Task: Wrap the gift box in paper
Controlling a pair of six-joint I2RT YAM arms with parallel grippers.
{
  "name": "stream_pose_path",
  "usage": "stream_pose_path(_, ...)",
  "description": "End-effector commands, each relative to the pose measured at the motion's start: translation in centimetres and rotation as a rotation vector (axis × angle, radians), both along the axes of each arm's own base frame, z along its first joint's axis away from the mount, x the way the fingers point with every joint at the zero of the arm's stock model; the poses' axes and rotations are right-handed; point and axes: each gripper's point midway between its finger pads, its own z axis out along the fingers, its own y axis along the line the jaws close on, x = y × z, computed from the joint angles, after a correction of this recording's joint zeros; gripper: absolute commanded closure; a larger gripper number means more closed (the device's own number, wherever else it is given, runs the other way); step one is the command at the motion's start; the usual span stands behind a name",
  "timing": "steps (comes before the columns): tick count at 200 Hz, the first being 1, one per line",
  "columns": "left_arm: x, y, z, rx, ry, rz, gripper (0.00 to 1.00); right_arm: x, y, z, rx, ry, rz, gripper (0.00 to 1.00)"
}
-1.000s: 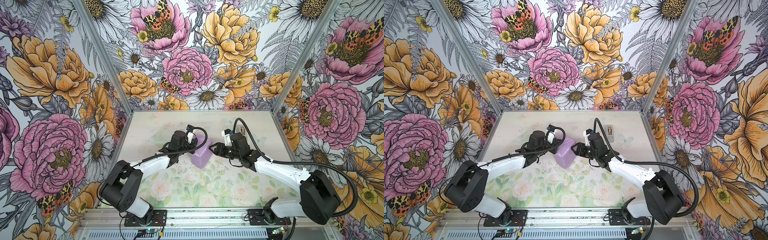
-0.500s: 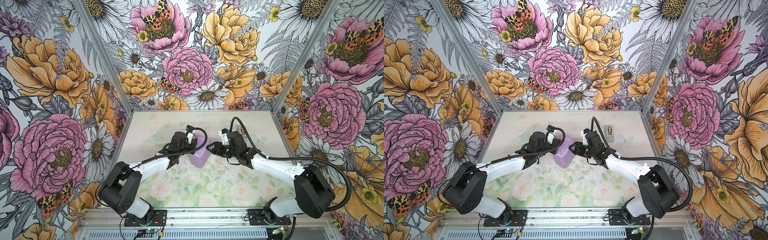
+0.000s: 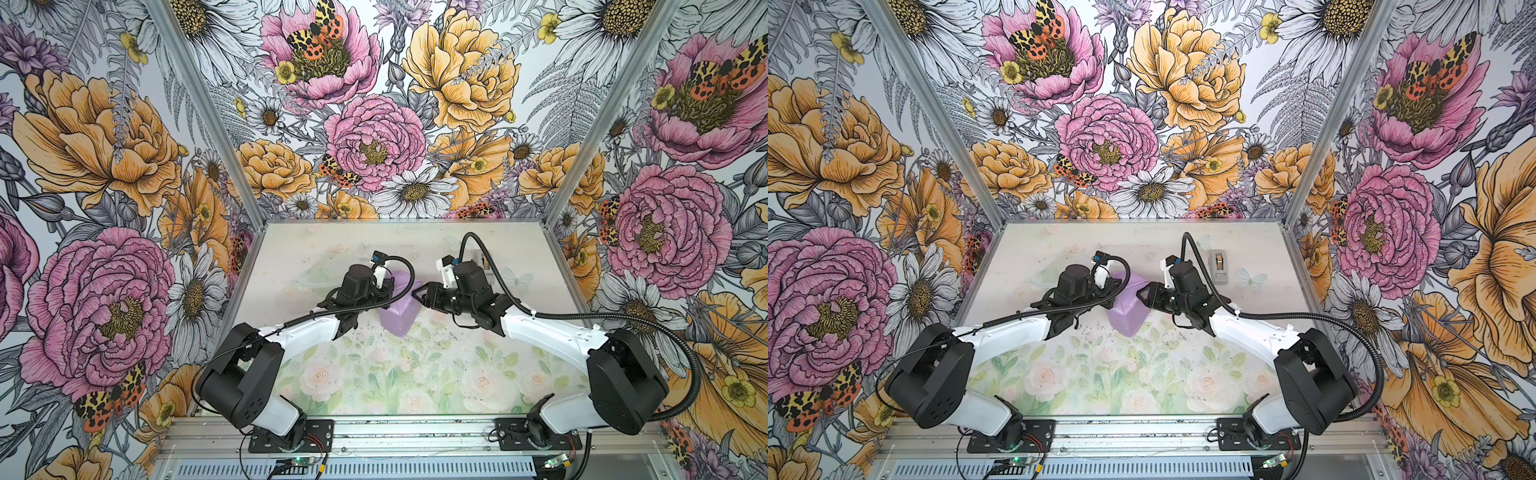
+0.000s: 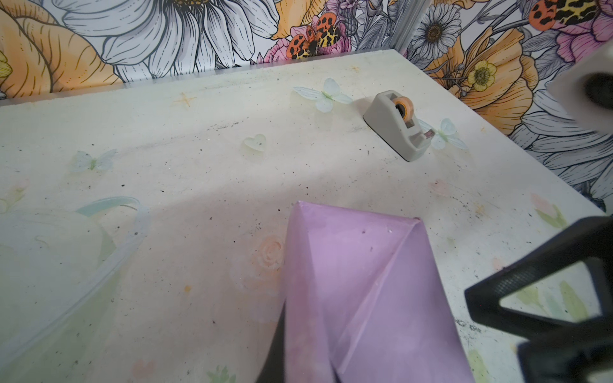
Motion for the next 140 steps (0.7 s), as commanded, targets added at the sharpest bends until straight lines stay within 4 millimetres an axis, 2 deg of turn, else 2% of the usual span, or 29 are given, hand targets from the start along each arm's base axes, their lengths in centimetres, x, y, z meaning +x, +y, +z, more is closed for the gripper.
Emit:
stream_pose_path(1,-0.3,-0.5,0.8,0.007,-0.042,-0.009,1.0,0.5,0.3,-0.1,-0.013,0.002,-0.014,0.58)
stream_pose_path(63,-0.6,-0.8,1.2,0.057,-0.07,-0.013,1.0,0.8,0.0,-1.1,-0.045,0.011,-0.034,0.71)
stream_pose_path(140,-1.3,-0.7,2.6,0.091,-0.127,-0.009,0.9,0.8,-0.1,-1.6,-0.056,0.019,-0.039,0.73)
